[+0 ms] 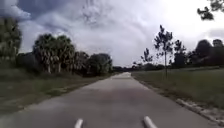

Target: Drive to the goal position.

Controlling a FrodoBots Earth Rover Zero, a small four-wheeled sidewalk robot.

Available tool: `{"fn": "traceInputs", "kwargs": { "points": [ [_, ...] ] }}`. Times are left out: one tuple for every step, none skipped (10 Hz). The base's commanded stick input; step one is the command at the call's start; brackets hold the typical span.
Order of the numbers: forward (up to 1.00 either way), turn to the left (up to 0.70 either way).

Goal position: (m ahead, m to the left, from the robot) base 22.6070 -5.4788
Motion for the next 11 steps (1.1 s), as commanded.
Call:
{"fn": "traceInputs", "kwargs": {
  "points": [
    [0.69,0.34],
    [0.69,0.03],
    [0.69,0.03],
    [0.69,0.03],
    [0.69,0.03],
    [0.69,0.03],
    [0.69,0.03],
    [0.69,0.03],
    [0.69,0.03],
    [0.69,0.03],
    [0.69,0.03]
  ]
}}
